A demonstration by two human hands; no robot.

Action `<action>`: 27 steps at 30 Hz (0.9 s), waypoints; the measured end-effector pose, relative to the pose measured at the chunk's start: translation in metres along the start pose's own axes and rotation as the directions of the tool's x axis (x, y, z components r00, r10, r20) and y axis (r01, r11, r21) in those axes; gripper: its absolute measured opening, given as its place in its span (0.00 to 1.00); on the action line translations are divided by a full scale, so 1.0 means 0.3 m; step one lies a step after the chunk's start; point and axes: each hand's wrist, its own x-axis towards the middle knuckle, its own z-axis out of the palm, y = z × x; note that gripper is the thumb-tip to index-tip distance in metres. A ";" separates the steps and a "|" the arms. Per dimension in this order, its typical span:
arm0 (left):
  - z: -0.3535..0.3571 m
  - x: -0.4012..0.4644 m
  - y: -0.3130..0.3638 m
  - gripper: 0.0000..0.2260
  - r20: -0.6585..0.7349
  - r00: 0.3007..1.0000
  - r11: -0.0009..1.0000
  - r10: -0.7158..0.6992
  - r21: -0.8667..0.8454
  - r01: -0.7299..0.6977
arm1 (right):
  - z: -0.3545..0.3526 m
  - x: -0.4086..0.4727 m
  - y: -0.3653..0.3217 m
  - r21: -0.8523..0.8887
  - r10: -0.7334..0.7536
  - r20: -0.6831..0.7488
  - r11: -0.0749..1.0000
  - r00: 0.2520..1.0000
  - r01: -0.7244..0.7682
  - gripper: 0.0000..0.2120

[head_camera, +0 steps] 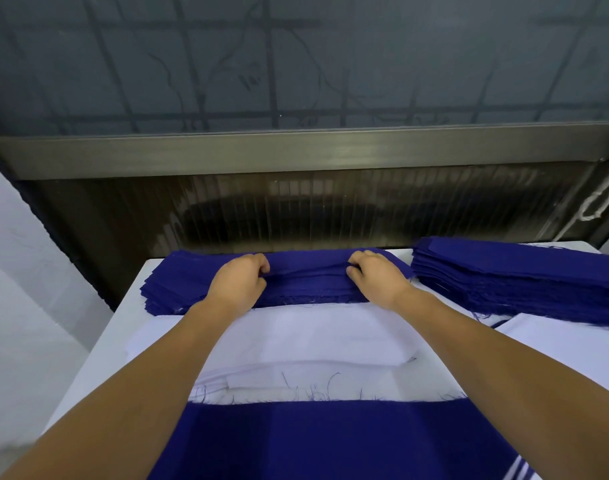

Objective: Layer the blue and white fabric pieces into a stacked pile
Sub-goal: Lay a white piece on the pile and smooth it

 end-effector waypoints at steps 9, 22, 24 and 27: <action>-0.031 -0.033 -0.080 0.05 -0.068 0.998 1.000 -0.008 0.005 0.008 | -0.040 -0.059 0.038 0.075 -0.049 -0.020 0.996 0.999 0.051 0.10; -0.197 -0.316 -0.109 0.10 -0.153 0.967 0.970 0.202 0.164 -0.177 | -0.161 -0.311 -0.005 -0.025 -0.163 -0.073 0.986 0.984 0.162 0.09; -0.227 -0.420 -0.111 0.08 -0.080 0.964 0.959 0.252 0.155 -0.238 | -0.200 -0.417 0.002 0.080 -0.170 0.033 0.983 0.985 0.167 0.07; -0.287 -0.544 -0.108 0.06 0.232 0.938 0.965 0.258 -0.006 -0.263 | -0.262 -0.564 0.025 0.341 -0.174 0.261 0.937 0.950 0.077 0.07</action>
